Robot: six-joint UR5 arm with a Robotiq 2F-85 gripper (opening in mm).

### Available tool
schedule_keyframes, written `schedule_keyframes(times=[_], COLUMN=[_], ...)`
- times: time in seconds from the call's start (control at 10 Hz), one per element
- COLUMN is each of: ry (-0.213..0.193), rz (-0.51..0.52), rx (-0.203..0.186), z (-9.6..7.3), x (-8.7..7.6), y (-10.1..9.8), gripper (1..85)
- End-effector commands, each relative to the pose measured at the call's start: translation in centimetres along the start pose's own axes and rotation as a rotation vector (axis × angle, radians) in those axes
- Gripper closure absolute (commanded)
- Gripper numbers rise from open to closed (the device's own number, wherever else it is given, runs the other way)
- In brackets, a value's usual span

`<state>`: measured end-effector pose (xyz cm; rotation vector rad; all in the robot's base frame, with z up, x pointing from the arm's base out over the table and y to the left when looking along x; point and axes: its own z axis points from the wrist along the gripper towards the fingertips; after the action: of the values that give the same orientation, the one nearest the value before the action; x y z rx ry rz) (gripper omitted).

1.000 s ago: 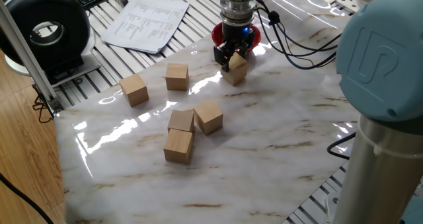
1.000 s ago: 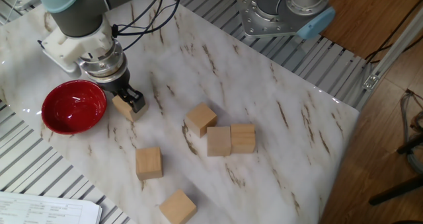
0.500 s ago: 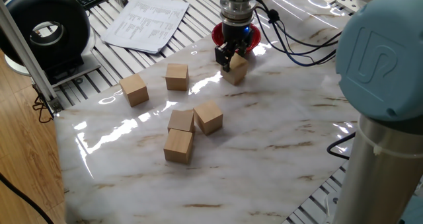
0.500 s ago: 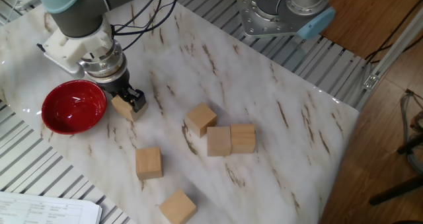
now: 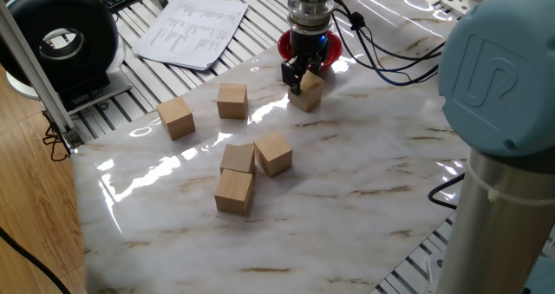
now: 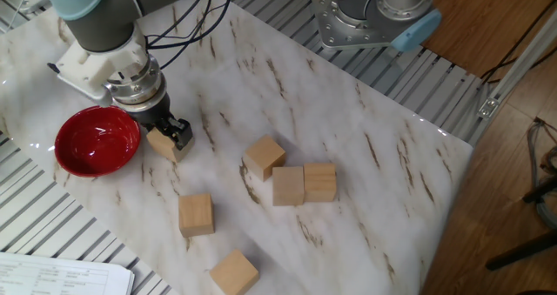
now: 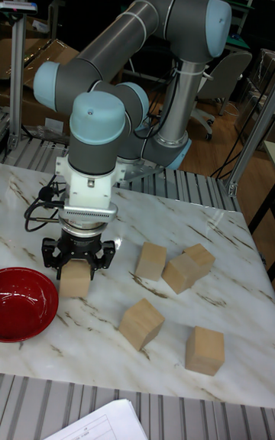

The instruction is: Stack the blocks into a pyramid shape

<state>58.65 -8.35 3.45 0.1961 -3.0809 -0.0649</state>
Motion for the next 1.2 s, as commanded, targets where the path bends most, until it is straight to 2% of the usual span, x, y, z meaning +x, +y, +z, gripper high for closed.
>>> schedule_keyframes(times=[0.0,0.2,0.6,1.1], ry=[-0.009,-0.001,0.016,0.034], rz=[0.016,0.031,0.010,0.028], rx=[-0.043,-0.053,-0.040,-0.058], z=[0.1,0.1,0.2,-0.4], x=[-0.6,-0.4,-0.1,0.1], y=[0.8,1.0,0.6,1.5], gripper=[11.7,8.7,6.0,9.0])
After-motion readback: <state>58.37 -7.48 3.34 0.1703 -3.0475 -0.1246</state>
